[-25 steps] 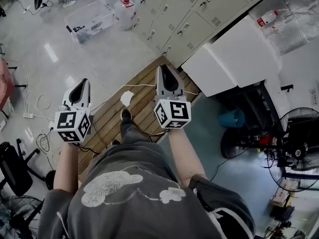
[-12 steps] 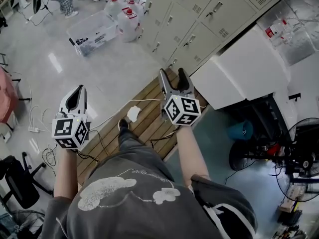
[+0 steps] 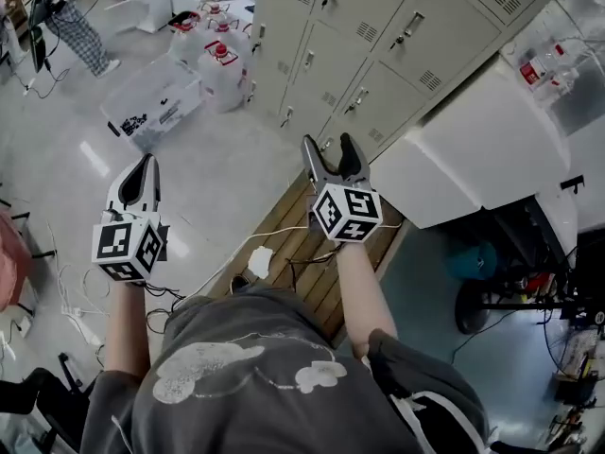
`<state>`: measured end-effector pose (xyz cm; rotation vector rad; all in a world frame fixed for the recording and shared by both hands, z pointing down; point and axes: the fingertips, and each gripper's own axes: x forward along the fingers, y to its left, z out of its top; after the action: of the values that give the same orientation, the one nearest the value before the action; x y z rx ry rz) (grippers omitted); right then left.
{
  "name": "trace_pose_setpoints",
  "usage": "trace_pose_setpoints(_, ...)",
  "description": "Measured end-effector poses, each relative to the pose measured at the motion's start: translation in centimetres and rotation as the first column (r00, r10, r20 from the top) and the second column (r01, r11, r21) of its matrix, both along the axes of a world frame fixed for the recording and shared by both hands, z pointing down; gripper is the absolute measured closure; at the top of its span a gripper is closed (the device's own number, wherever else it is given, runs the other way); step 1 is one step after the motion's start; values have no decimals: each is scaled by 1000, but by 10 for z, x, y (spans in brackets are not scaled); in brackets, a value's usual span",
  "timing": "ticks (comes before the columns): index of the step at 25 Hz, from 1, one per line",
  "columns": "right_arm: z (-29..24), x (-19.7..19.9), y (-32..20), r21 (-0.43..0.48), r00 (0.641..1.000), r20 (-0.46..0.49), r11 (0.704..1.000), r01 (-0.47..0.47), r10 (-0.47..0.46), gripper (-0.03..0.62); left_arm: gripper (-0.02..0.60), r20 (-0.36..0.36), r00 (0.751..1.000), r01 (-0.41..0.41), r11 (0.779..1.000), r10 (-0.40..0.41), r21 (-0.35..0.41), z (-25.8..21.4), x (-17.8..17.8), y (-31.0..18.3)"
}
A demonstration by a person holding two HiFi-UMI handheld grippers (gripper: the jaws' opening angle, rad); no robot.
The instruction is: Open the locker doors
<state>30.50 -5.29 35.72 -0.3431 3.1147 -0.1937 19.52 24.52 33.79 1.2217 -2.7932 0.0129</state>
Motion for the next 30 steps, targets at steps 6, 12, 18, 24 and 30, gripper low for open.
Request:
trace_pose_setpoints(6,5,-40,-30,8,999,-18,999,-47,47,273,573,-35,999,-30,997,33,71,0,-58,-39)
trace_pose_setpoints(12,11,-69,-64,11,994,-28,995,-101,101,273,572,2,990,-138,989,138,46,-1,-100,-95)
trace_pose_setpoints(18,18,-100,-105,22,978,-26,978,-207,208,273,572,31,966,-260,964,258,64,-3,-163,-166)
trace_pose_setpoints(24,27,-153,-153,42,937,2,936,-350,351,273,574,22,898,-440,893,440,91,14,-242,-260)
trace_pose_setpoints(30,27,-208,-195,73,869,48,866,-495,492,273,572,72,800,-600,795,596,89,5,-310,-341)
